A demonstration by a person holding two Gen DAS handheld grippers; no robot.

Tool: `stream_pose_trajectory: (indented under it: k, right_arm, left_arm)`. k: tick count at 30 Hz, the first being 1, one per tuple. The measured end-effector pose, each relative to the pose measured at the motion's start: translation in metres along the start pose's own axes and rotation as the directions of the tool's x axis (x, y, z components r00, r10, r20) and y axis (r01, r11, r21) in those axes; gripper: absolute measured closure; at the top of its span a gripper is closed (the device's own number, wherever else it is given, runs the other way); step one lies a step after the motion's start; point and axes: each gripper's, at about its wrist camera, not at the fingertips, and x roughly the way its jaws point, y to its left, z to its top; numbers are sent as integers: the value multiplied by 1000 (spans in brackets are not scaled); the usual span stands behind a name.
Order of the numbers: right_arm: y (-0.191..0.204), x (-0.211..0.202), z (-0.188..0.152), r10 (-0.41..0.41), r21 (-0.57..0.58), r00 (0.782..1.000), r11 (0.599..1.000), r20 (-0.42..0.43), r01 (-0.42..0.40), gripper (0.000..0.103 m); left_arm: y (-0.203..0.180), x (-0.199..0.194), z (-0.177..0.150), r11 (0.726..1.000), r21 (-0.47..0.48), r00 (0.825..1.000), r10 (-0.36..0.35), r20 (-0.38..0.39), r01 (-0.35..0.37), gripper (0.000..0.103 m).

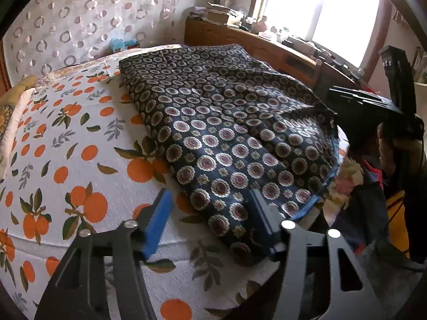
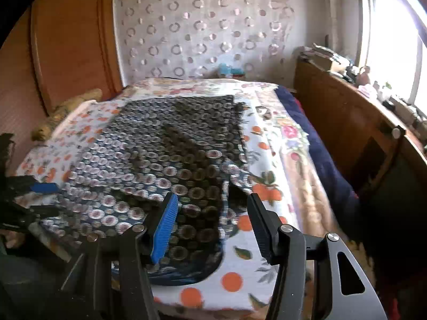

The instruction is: Fold small clothes

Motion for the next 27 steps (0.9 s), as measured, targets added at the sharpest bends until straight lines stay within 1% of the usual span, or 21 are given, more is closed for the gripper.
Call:
stream_pose_trajectory:
  k: [3,5,6,8,9,10,12,13,15,18,24,27]
  right_arm:
    - [10,2,-1,4,-20,1000,1000,-11,-4,47]
    - [16,5,-2,2,-28,1000,1000,-24,-3,47]
    - [20,7,-3,17,-35,999,999,-27,-18,47]
    - [26,8,-4,34,-46,999,998,-33,-36,47]
    - [28,10,-3,41,-51,999,998,-35,-43,47]
    - [29,11,-3,50,-53,998,997,-38,-51,47]
    - [30,14,-2,72,-56,996,996,-43,-74,46]
    - [32,14,-2,80,-60,996,995,-47,-82,46]
    - [35,15,-2,86,-67,994,994,-69,-91,45]
    - [44,11,0,112,-87,991,989,-70,-118,44]
    - [51,-17,6,172,-110,985,978,-32,-175,42]
    - [55,-25,7,197,-118,980,973,-18,-198,42]
  left_arm:
    - [-3,-1,-2,999,3,998,-54,-12,54,52]
    - [-7,-2,-3,998,17,998,-53,-17,53,56]
    - [-8,-2,-3,998,19,998,-56,-19,56,58]
    - [-9,-2,-3,998,19,998,-65,-26,65,66]
    - [-8,-3,-3,997,18,997,-68,-27,69,76]
    - [-8,-3,-4,997,19,997,-72,-28,73,88]
    - [-9,-7,-2,996,20,996,-87,-14,88,94]
    - [-9,-11,1,994,14,994,-110,9,110,97]
    - [-11,-21,8,992,22,991,-126,50,125,98]
    - [-20,-34,24,993,58,988,-113,104,107,99]
    - [-29,-47,62,992,98,979,-91,184,74,99]
    - [-27,-51,79,992,98,971,-97,217,78,99]
